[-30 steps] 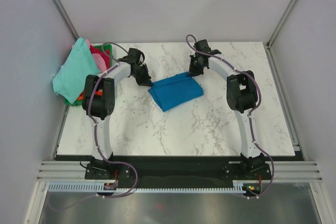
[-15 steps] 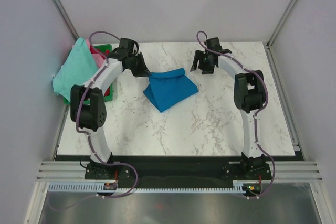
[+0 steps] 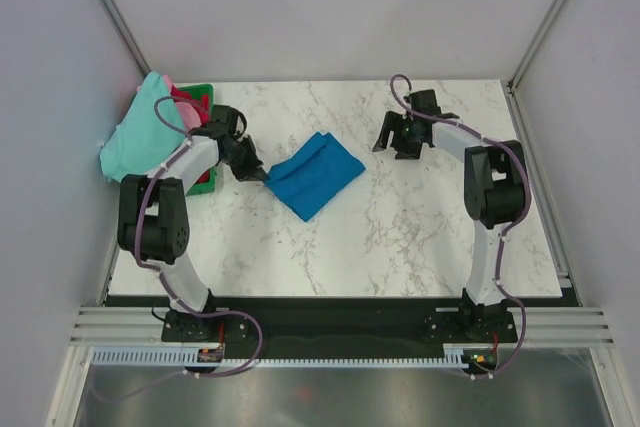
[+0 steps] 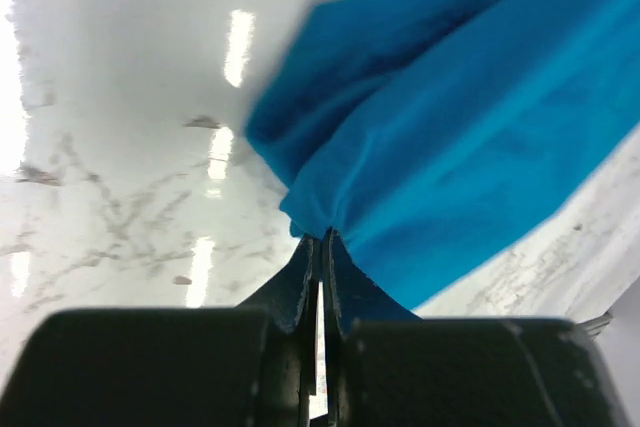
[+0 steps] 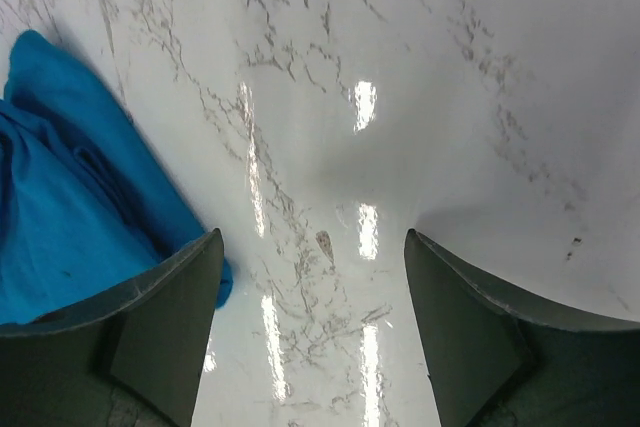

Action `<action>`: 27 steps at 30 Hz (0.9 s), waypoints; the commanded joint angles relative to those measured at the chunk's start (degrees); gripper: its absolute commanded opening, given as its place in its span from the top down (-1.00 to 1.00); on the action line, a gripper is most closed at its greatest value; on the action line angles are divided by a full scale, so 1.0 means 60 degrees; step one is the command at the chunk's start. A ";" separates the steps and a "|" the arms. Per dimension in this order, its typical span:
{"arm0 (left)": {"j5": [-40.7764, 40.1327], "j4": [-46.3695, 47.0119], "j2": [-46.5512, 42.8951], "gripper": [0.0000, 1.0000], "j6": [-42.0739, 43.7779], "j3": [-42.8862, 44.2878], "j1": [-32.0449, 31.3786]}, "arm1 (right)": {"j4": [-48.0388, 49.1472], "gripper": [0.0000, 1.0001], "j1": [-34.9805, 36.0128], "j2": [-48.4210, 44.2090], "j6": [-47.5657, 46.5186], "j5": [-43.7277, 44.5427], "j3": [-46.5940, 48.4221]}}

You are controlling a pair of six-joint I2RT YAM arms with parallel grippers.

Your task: Fold and stack the t-shirts

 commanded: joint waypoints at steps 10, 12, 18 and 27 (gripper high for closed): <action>-0.1044 -0.0015 -0.0196 -0.90 0.0476 0.0399 0.0402 | 0.1428 -0.61 0.0417 -0.2105 -0.0071 -0.1319 -0.1487; -0.1642 0.0029 -0.0985 -0.84 0.0504 0.0472 -0.0021 | 0.1605 -0.59 0.0607 -0.2369 -0.0115 -0.1363 -0.1590; -0.0526 0.1039 -0.0918 -0.60 0.1544 0.1189 -0.1326 | 0.1840 -0.45 0.1969 -0.1934 -0.0218 -0.1627 -0.0567; 0.0964 0.1129 0.2494 -0.39 0.2614 0.3211 -0.1767 | 0.2206 -0.39 0.2293 -0.0028 -0.0099 -0.1571 0.0315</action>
